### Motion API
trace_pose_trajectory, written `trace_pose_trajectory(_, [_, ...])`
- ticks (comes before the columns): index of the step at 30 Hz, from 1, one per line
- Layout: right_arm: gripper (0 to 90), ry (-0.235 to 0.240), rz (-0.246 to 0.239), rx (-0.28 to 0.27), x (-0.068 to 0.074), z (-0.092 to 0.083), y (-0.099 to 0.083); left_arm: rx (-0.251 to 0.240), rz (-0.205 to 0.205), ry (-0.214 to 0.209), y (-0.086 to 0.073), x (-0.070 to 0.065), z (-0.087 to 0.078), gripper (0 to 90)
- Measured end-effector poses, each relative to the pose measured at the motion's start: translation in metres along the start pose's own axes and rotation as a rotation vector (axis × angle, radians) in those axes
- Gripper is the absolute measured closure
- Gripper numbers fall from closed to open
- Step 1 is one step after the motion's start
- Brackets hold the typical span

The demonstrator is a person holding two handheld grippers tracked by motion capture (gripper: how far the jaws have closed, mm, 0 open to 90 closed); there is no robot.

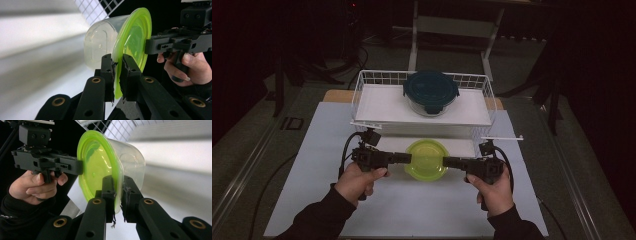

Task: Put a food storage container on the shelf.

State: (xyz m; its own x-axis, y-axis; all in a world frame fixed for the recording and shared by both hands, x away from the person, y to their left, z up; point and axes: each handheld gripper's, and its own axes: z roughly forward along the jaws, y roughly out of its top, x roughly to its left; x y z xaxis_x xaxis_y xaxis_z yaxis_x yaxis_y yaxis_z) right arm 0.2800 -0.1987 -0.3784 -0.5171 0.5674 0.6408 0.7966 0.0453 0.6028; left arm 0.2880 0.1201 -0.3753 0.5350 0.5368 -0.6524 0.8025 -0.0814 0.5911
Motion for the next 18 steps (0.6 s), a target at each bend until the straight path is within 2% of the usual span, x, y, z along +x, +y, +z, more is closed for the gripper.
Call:
trace_pose_trajectory(4, [82.0,0.001,-0.024,-0.025,0.011,-0.006,0.017,-0.026,0.012,0.003,0.016,-0.01,-0.01,80.7])
trace_pose_trajectory(6, [82.1,0.004,-0.031,-0.033,0.014,-0.008,0.022,-0.029,0.02,0.006,0.02,-0.011,-0.012,80.7])
trace_pose_trajectory(7, [82.1,0.002,-0.046,-0.051,0.021,-0.012,0.032,-0.045,0.023,0.004,0.029,-0.017,-0.017,80.7])
trace_pose_trajectory(11, [82.1,0.006,-0.078,-0.081,0.031,-0.02,0.049,-0.07,0.046,0.012,0.046,-0.028,-0.026,80.7])
trace_pose_trajectory(18, [82.1,0.004,-0.105,-0.112,0.044,-0.029,0.079,-0.104,0.068,0.024,0.075,-0.042,-0.039,80.7])
